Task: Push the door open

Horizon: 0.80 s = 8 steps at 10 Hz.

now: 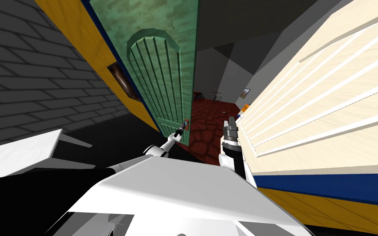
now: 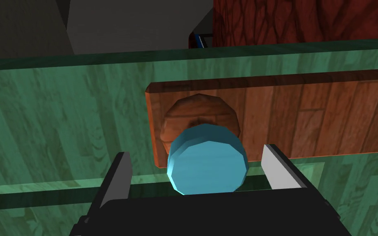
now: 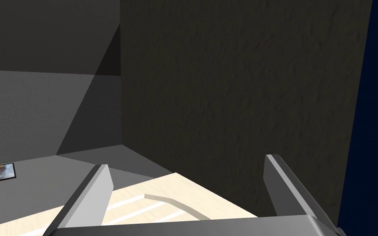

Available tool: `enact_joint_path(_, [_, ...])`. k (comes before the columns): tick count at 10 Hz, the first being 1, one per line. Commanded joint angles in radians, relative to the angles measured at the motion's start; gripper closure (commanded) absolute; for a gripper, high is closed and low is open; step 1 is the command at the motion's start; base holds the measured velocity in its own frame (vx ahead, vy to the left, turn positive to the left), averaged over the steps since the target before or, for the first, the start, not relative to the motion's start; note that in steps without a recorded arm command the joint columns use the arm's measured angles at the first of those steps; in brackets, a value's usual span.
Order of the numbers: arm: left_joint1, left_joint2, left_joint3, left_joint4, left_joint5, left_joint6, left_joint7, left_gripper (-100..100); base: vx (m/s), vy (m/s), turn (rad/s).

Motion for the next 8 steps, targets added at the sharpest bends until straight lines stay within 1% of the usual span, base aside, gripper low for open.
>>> enact_joint_path(1, [0.000,0.000,0.000,0.000,0.000,0.000,0.000,-100,0.077,-0.015,-0.002])
enact_joint_path(2, [0.000,0.000,0.000,0.000,0.000,0.000,0.000,100,-0.010,0.002,0.005])
enact_joint_path(7, [0.000,0.000,0.000,0.000,0.000,0.000,0.000,100,-0.015,0.003,0.000])
enact_joint_path(8, [0.002,0.009,0.010,0.002,0.003,0.002,-0.005,100,0.096,-0.049,0.029])
